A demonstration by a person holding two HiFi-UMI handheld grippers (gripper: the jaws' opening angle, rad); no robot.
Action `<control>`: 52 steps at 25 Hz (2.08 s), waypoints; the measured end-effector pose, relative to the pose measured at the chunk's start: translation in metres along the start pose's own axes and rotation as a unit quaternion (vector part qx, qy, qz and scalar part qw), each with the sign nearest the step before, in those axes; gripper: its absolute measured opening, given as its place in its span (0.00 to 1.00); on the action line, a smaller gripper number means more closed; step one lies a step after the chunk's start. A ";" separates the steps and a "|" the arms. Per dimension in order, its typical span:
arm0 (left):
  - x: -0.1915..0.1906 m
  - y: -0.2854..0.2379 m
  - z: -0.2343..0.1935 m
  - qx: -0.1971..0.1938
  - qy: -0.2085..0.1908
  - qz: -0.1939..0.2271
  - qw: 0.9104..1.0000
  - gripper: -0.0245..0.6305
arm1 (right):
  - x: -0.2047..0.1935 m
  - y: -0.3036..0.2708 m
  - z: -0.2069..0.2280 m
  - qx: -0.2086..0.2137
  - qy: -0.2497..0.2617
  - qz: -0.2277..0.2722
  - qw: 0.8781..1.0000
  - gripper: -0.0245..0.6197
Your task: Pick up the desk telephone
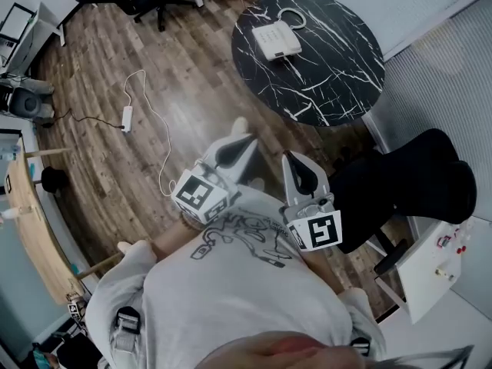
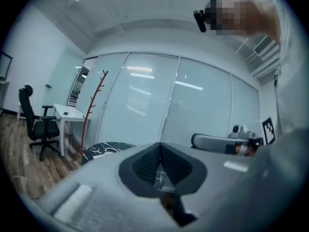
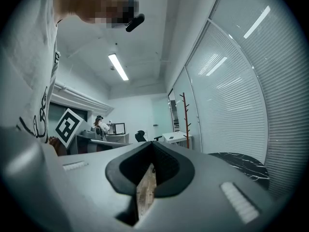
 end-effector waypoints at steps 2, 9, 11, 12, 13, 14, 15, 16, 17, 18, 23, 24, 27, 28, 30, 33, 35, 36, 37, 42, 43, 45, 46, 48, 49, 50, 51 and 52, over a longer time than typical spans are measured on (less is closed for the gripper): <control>-0.001 -0.009 -0.014 0.000 0.001 0.001 1.000 0.04 | -0.002 -0.014 0.007 0.000 0.000 -0.002 1.000 0.05; 0.005 -0.048 -0.086 -0.008 0.007 0.004 1.000 0.04 | 0.003 -0.088 0.040 -0.006 0.006 -0.012 1.000 0.05; 0.008 -0.061 -0.111 -0.011 0.009 0.005 1.000 0.04 | 0.005 -0.115 0.050 -0.007 0.007 -0.015 1.000 0.05; 0.011 -0.067 -0.125 -0.013 0.011 0.005 1.000 0.04 | 0.007 -0.129 0.055 -0.008 0.008 -0.016 1.000 0.05; 0.014 -0.074 -0.139 -0.015 0.011 0.006 1.000 0.04 | 0.010 -0.144 0.061 -0.010 0.009 -0.017 1.000 0.05; 0.017 -0.081 -0.153 -0.017 0.011 0.007 1.000 0.04 | 0.012 -0.158 0.067 -0.012 0.010 -0.017 1.000 0.05; 0.019 -0.088 -0.167 -0.020 0.011 0.007 1.000 0.04 | 0.014 -0.173 0.073 -0.014 0.011 -0.017 1.000 0.05; 0.021 -0.095 -0.180 -0.022 0.011 0.006 1.000 0.04 | 0.016 -0.187 0.079 -0.017 0.011 -0.017 1.000 0.05; 0.023 -0.102 -0.193 -0.025 0.011 0.004 1.000 0.04 | 0.018 -0.201 0.085 -0.020 0.010 -0.016 1.000 0.05; 0.026 -0.109 -0.206 -0.028 0.010 0.002 1.000 0.04 | 0.021 -0.214 0.091 -0.023 0.010 -0.016 1.000 0.05; 0.040 -0.146 -0.266 -0.044 0.009 -0.005 0.999 0.04 | 0.037 -0.279 0.120 -0.037 0.008 -0.014 0.999 0.05; 0.042 -0.153 -0.278 -0.048 0.009 -0.007 0.999 0.04 | 0.039 -0.291 0.126 -0.040 0.008 -0.014 0.999 0.05; 0.044 -0.174 -0.310 -0.057 0.011 -0.013 0.998 0.04 | 0.041 -0.325 0.143 -0.048 0.005 -0.016 0.999 0.05; 0.045 -0.180 -0.320 -0.060 0.011 -0.014 0.998 0.04 | 0.042 -0.336 0.148 -0.051 0.004 -0.018 0.999 0.05; 0.046 -0.191 -0.339 -0.066 0.012 -0.017 0.998 0.04 | 0.042 -0.355 0.158 -0.058 0.001 -0.022 0.998 0.05; 0.044 -0.207 -0.363 -0.074 0.017 -0.025 0.997 0.04 | 0.040 -0.377 0.172 -0.070 -0.005 -0.030 0.997 0.05; 0.038 -0.216 -0.374 -0.079 0.021 -0.032 0.996 0.04 | 0.036 -0.386 0.181 -0.078 -0.011 -0.035 0.996 0.05; 0.035 -0.221 -0.379 -0.082 0.023 -0.036 0.996 0.04 | 0.033 -0.389 0.186 -0.081 -0.014 -0.037 0.996 0.05; 0.032 -0.226 -0.383 -0.084 0.024 -0.039 0.995 0.04 | 0.030 -0.392 0.190 -0.084 -0.017 -0.040 0.996 0.05; 0.020 -0.247 -0.397 -0.098 0.027 -0.049 0.994 0.04 | 0.018 -0.404 0.208 -0.102 -0.034 -0.051 0.993 0.05; 0.017 -0.250 -0.400 -0.100 0.025 -0.051 0.993 0.04 | 0.017 -0.406 0.212 -0.107 -0.037 -0.050 0.992 0.05; 0.011 -0.255 -0.403 -0.103 0.023 -0.057 0.993 0.04 | 0.013 -0.408 0.218 -0.113 -0.040 -0.053 0.991 0.05; 0.009 -0.257 -0.405 -0.104 0.023 -0.061 0.992 0.04 | 0.010 -0.407 0.221 -0.117 -0.040 -0.057 0.991 0.05; 0.005 -0.262 -0.408 -0.105 0.022 -0.066 0.992 0.04 | 0.005 -0.407 0.229 -0.125 -0.041 -0.065 0.989 0.05; 0.002 -0.265 -0.409 -0.105 0.019 -0.069 0.992 0.04 | 0.003 -0.407 0.233 -0.129 -0.042 -0.067 0.988 0.05; -0.001 -0.268 -0.411 -0.106 0.015 -0.074 0.992 0.04 | 0.001 -0.407 0.236 -0.132 -0.045 -0.070 0.988 0.05; -0.005 -0.270 -0.412 -0.107 0.011 -0.081 0.991 0.04 | -0.002 -0.407 0.240 -0.136 -0.048 -0.072 0.987 0.05; -0.008 -0.273 -0.413 -0.109 0.009 -0.086 0.990 0.04 | -0.005 -0.407 0.244 -0.139 -0.053 -0.075 0.986 0.05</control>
Point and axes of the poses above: the fingertips, and each gripper's own axes: y backward along the fingers, z to its right, x out of its top, the point moved 1 cm from there along y, backward along the fingers, and after that the axes turned 8 degrees about -y, right-handed, at the moved point
